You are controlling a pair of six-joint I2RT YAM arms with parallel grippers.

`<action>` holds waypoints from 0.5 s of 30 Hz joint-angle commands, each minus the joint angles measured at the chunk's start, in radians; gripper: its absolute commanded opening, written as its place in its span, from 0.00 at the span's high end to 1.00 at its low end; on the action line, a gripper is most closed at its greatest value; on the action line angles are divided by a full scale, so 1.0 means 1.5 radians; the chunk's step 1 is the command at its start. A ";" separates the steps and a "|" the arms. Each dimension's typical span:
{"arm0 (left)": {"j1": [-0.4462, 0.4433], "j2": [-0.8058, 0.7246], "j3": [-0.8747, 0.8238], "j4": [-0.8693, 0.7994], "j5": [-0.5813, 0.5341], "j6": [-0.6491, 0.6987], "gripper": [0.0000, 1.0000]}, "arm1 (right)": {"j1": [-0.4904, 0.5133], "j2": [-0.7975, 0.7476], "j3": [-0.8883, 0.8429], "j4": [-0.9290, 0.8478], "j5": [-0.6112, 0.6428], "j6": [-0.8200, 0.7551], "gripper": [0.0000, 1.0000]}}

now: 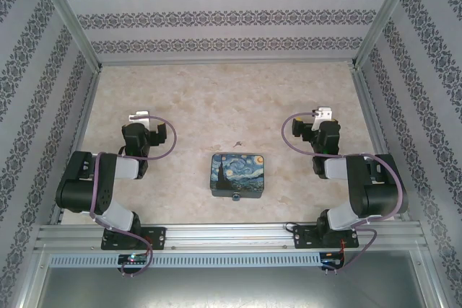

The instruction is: Unlock a padlock with a key

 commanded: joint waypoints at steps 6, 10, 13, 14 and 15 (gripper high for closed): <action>0.007 0.001 0.002 0.024 0.006 -0.002 0.01 | -0.003 -0.001 0.008 0.019 -0.012 -0.013 0.02; 0.006 0.001 0.002 0.025 0.006 -0.001 0.00 | -0.003 -0.001 0.008 0.019 -0.011 -0.012 0.02; 0.007 0.000 0.002 0.023 0.006 -0.002 0.00 | -0.003 -0.001 0.008 0.018 -0.011 -0.010 0.02; 0.007 0.001 0.002 0.024 0.006 -0.002 0.01 | -0.003 0.000 0.008 0.017 -0.011 -0.009 0.02; 0.007 0.000 0.002 0.022 0.006 -0.002 0.00 | -0.004 0.000 0.010 0.015 -0.013 -0.008 0.02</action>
